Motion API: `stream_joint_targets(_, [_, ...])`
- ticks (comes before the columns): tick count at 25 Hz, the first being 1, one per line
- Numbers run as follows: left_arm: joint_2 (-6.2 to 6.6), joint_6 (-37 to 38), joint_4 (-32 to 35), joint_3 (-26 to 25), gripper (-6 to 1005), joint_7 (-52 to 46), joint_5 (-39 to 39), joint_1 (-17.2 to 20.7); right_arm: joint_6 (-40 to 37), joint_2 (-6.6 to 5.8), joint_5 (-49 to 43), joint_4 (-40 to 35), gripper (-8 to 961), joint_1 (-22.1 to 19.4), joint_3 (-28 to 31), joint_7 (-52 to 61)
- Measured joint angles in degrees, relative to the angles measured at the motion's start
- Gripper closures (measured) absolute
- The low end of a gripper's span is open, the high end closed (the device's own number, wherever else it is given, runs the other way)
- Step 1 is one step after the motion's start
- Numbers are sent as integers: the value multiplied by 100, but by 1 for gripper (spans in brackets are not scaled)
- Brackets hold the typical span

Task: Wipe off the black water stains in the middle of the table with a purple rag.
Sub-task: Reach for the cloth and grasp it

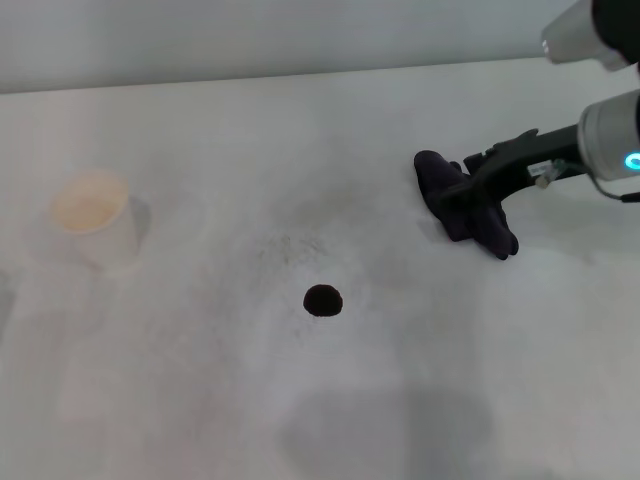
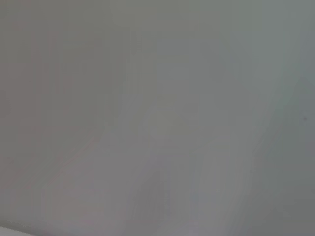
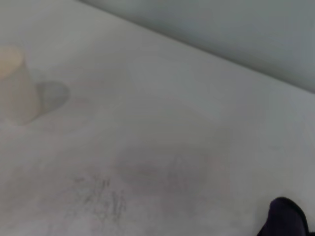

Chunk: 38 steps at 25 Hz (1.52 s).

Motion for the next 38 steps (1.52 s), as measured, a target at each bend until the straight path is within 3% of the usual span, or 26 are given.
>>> stream_joint_targets(8, [0, 0, 0, 0, 137, 0, -3, -21, -684, -19, -17, 828, 292, 121, -105, -51])
stream_joint_targets(14, [0, -11, 0, 1, 138, -4, -3, -51, -897, -26, -21, 966, 323, 138, -111, -57])
stream_joint_targets(33, [0, -3, -2, 0, 138, -9, 6, -93, -1437, -11, -25, 1665, 574, 310, -277, -37])
stream_joint_targets(38, [0, -8, 0, 0, 138, -21, -1, -92, -1462, -22, -25, 1835, 678, 388, -270, -27])
